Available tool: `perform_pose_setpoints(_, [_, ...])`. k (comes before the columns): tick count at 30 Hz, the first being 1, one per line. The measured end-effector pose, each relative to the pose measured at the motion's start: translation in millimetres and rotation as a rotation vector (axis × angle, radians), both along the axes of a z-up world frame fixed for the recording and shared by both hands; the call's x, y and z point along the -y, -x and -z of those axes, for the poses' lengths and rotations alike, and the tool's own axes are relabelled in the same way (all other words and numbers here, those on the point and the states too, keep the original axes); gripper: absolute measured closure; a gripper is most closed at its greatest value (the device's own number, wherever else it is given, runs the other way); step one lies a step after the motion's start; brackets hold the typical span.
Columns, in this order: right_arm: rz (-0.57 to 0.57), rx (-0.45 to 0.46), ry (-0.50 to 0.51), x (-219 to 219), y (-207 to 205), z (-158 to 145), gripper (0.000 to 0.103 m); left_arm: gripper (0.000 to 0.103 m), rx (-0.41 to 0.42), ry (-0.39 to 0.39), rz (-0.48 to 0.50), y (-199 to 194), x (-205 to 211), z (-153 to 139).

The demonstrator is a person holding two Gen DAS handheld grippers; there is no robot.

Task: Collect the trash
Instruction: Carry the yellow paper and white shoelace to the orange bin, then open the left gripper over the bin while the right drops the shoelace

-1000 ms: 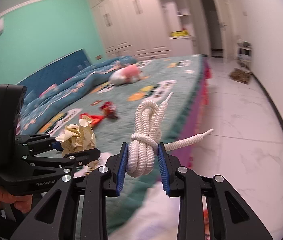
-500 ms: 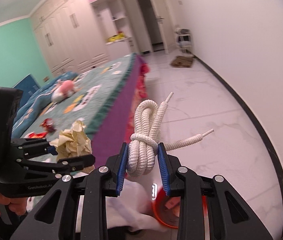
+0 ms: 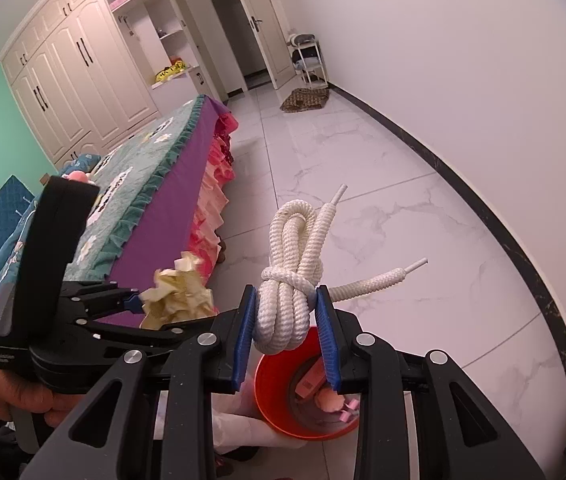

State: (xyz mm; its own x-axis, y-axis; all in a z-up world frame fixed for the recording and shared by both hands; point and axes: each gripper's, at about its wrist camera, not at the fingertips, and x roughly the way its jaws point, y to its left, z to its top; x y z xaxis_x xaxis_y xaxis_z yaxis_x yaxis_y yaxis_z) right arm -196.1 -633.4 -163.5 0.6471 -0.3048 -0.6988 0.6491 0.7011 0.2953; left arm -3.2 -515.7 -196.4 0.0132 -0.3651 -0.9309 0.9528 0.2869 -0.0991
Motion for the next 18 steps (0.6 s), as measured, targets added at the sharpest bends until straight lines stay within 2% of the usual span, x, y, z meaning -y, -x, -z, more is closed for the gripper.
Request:
perform_pose_setpoints(2, [0.008, -0.003, -0.003, 1.8, -0.9, 3.4, 0.073, 0.035, 0.017, -0.012, 0.006, -0.5, 4.2, 4.0])
perform_pose_setpoints(6, [0.019, -0.013, -0.015, 4.3, -3.5, 9.7, 0.073, 0.03, 0.025, -0.021, 0.005, 0.1, 10.5, 6.8])
perform_pose_setpoints(8, [0.016, -0.018, -0.015, 5.3, -5.1, 12.0, 0.073, 0.023, 0.03, -0.022, 0.001, 0.2, 12.5, 5.9])
perform_pose_setpoints(16, [0.007, -0.021, -0.016, 5.0, -19.9, 13.8, 0.073, 0.022, 0.04, -0.028, -0.003, -1.9, 15.3, 8.4])
perform_pose_setpoints(18, [0.004, -0.023, -0.017, 5.0, -22.9, 15.2, 0.073, 0.017, 0.042, -0.03, -0.008, -2.5, 14.9, 9.1])
